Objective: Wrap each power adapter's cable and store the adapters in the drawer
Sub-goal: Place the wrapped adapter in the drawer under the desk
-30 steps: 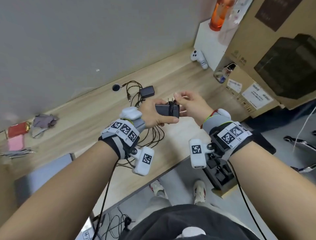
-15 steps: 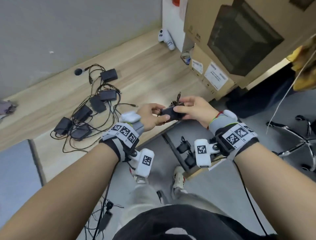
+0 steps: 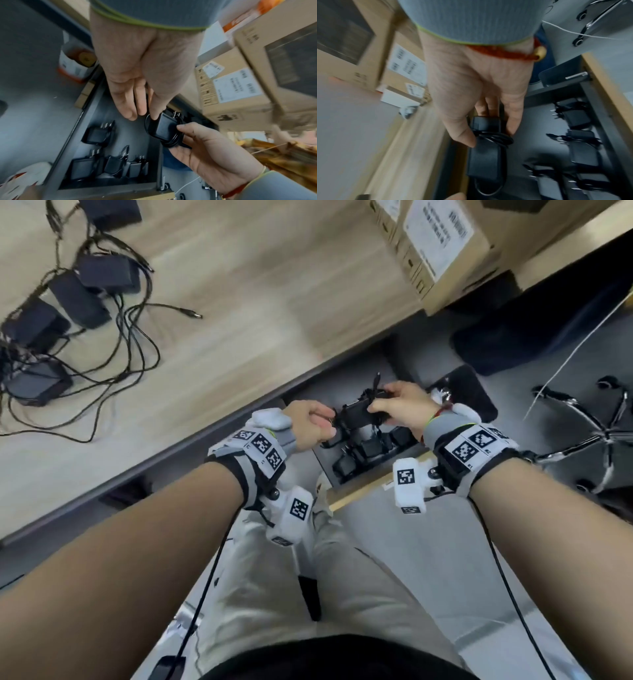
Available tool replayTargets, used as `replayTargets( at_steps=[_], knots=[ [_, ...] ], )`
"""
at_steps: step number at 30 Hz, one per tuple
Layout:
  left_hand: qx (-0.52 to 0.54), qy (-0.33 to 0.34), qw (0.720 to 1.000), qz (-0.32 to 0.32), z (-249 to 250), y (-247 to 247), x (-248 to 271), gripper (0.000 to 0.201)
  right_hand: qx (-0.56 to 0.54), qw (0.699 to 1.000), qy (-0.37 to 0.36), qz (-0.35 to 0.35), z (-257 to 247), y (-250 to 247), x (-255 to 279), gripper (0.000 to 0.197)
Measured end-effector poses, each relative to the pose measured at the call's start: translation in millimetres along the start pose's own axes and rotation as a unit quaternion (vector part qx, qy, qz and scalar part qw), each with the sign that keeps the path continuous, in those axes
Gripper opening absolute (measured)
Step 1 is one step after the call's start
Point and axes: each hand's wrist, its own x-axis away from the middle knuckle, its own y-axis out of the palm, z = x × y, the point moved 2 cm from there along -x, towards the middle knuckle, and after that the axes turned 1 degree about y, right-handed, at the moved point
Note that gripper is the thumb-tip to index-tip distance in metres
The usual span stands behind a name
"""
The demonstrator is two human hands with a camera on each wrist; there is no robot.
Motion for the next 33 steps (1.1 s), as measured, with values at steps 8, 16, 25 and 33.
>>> replayTargets(
  at_steps=[8, 16, 25, 33],
  knots=[
    [0.012, -0.104, 0.994, -0.025, -77, 43, -70, 0.012, 0.061, 0.996, 0.052, 0.045, 72, 15, -102, 0.059],
    [-0.036, -0.128, 0.991, 0.023, -123, 64, -117, 0.018, 0.143, 0.986, 0.051, 0.069, 116, 17, -164, 0.06],
    [-0.028, -0.141, 0.988, 0.056, -137, 66, -134, 0.017, 0.215, 0.974, 0.025, 0.063, 126, 23, -193, 0.053],
    [-0.053, -0.135, 0.988, 0.054, -135, 67, -132, 0.023, 0.243, 0.967, 0.014, 0.071, 133, 30, -203, 0.056]
  ],
)
